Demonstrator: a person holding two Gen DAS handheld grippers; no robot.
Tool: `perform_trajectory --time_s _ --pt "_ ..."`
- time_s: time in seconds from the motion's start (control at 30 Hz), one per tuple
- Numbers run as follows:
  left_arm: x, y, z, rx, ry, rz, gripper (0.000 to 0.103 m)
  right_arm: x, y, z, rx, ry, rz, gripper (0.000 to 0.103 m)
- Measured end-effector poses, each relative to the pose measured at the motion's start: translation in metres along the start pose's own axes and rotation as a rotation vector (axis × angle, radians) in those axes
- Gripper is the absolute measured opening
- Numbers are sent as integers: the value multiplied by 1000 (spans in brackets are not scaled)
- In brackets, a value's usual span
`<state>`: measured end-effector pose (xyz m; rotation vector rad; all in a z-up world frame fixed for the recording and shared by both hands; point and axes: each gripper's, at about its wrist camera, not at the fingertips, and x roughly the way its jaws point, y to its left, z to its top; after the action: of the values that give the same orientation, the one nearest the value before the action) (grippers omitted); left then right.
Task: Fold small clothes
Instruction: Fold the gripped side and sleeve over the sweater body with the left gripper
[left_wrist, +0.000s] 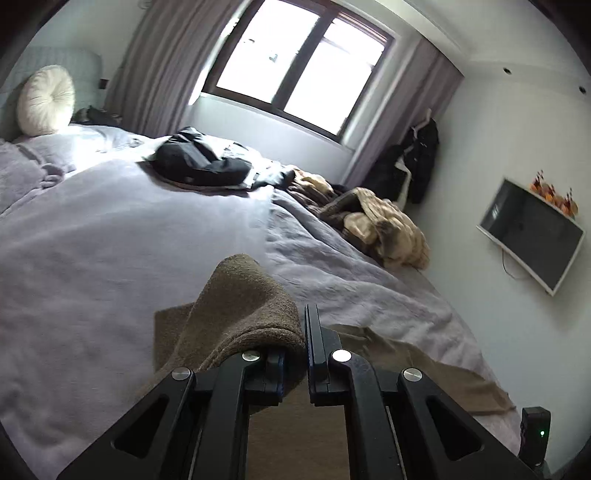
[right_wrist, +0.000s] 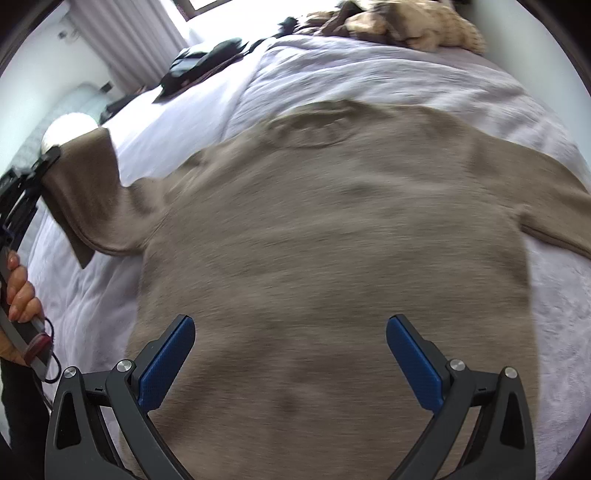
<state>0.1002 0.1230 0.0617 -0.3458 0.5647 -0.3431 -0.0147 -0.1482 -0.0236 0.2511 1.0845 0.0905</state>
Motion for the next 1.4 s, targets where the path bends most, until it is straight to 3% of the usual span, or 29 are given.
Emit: perform_trajectory --time_s 0.13,0.3,0.43,0.6,0.67,0.73,0.77,0.83,0.97,1.1,1.23,1.3,1.33,1.37,1.4 --pt "61 -66 -25 101 137 -48 10 -12 -43 0 77 -19 -14 103" --pt "135 -106 -79 208 329 23 10 -15 -96 -7 166 -12 -47 103" --pt "149 -103 -107 216 428 57 11 -10 -122 -14 210 6 -74 103" --pt "128 -94 -106 205 456 45 11 0 -123 -4 182 13 -100 103" --pt "112 -89 -98 201 434 8 11 0 -109 4 120 1 -114 103" --pt "91 -81 -87 214 392 10 57 2 -86 16 17 -25 -132 103" --pt "78 -73 -79 218 342 36 103 3 -71 20 -42 -37 -140 103" --pt "50 -57 -65 222 237 75 102 9 -38 29 -173 -60 -155 103" --pt "42 -14 -49 186 233 188 102 26 30 34 -422 -93 -168 103" --pt "64 50 -44 41 321 285 102 48 92 28 -673 -143 -204 103" --pt "97 99 -53 -107 434 256 102 82 141 15 -917 -178 -261 103" --pt "108 107 -60 -147 459 244 95 108 159 7 -1033 -181 -327 101" --pt "113 110 -63 -161 474 236 94 116 162 4 -1063 -176 -346 97" --pt "117 112 -65 -172 482 239 94 124 164 3 -1094 -162 -350 69" --pt "118 110 -65 -169 481 240 94 125 163 6 -1089 -137 -324 21"
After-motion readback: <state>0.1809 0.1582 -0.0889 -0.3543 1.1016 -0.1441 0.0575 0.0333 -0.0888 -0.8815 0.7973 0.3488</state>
